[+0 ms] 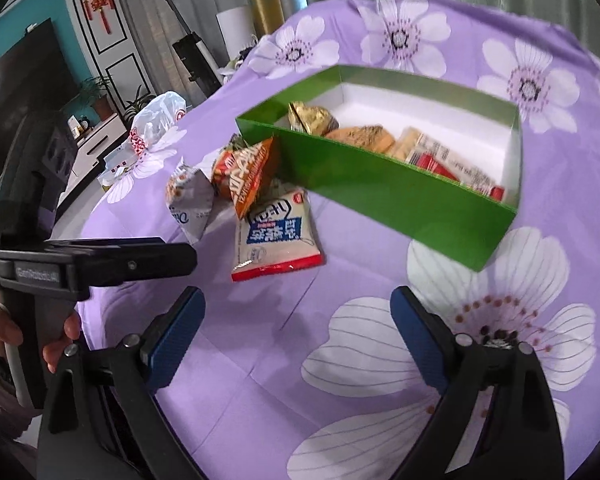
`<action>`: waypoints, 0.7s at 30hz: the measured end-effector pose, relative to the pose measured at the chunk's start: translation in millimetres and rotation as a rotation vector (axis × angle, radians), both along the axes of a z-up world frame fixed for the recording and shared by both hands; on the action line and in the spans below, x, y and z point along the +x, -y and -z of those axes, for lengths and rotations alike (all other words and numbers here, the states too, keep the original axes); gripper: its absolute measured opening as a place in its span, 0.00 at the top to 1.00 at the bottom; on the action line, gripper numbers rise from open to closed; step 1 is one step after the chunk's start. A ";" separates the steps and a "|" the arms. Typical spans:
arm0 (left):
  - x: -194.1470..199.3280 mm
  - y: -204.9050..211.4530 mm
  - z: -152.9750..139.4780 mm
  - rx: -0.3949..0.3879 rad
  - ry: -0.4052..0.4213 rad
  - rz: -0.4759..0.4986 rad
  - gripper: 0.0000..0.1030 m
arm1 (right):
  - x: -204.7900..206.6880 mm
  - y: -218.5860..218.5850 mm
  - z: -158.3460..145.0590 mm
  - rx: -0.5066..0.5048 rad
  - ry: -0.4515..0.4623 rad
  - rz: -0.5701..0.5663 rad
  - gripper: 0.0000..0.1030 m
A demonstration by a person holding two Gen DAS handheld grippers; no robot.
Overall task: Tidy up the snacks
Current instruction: 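Move the left tool to the white bag with blue logo, then close the left tool on the white blue-logo bag and lift it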
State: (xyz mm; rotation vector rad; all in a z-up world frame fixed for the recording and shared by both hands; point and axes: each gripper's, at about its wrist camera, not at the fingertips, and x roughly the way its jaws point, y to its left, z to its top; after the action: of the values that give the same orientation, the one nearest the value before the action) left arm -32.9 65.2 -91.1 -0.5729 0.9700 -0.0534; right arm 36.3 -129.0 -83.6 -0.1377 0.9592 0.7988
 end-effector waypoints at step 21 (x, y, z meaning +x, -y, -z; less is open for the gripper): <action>33.0 -5.6 20.4 -0.124 0.012 -0.051 0.21 | 51.8 -30.0 35.1 0.106 -0.148 -0.045 0.41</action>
State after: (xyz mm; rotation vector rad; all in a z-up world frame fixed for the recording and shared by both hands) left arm 0.1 70.9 -111.4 -0.7107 0.9449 -0.0723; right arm 88.1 -99.0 -118.8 -0.0082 1.0536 0.9084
